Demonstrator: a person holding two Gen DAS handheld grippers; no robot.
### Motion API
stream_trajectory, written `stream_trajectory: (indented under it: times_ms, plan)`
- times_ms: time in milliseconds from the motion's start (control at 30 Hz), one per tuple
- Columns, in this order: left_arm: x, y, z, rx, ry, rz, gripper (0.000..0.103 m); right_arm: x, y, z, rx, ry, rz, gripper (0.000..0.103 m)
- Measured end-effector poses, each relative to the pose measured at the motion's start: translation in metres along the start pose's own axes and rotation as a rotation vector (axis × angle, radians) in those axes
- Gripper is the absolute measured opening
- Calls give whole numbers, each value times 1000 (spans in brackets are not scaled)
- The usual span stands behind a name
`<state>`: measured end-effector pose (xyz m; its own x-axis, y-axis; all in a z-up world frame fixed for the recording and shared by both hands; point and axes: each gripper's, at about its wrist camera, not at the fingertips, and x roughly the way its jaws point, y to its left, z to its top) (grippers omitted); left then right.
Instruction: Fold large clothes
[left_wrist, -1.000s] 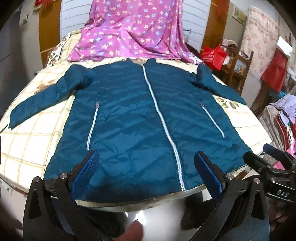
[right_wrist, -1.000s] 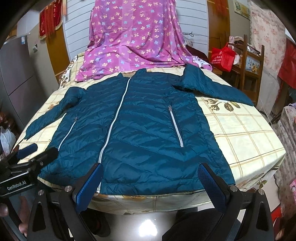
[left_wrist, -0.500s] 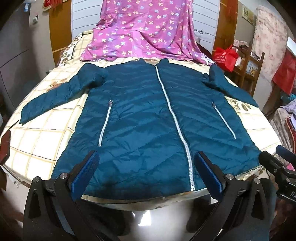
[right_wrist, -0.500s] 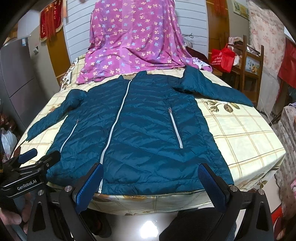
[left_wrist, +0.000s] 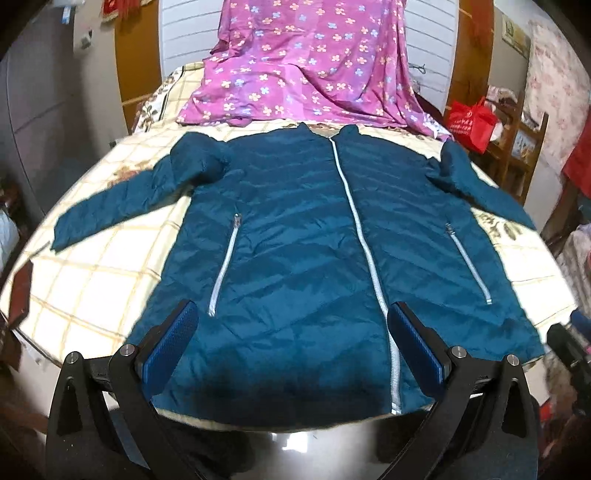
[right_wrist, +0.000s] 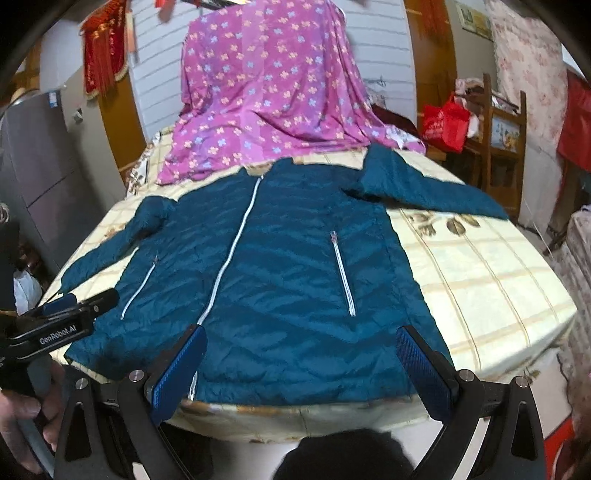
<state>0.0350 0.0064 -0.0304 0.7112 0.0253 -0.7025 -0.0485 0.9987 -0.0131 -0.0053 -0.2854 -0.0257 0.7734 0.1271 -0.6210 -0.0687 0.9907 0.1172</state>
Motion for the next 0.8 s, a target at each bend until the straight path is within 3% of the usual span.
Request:
stream_trajectory:
  times_ms: [333, 500, 567, 600, 800]
  plan:
    - [61, -3, 63, 81, -72, 43, 103, 60, 16, 57, -22, -92, -84, 101]
    - [100, 14, 60, 66, -107, 51, 103, 101, 19, 60, -85, -141, -100, 101]
    - [115, 21, 57, 40, -31, 88, 103, 115, 11, 58, -20, -92, -81, 101]
    - [118, 23, 58, 23, -18, 69, 103, 116, 8, 59, 1, -99, -70, 101]
    - [121, 28, 56, -16, -13, 42, 103, 134, -6, 58, 119, -54, -64, 101]
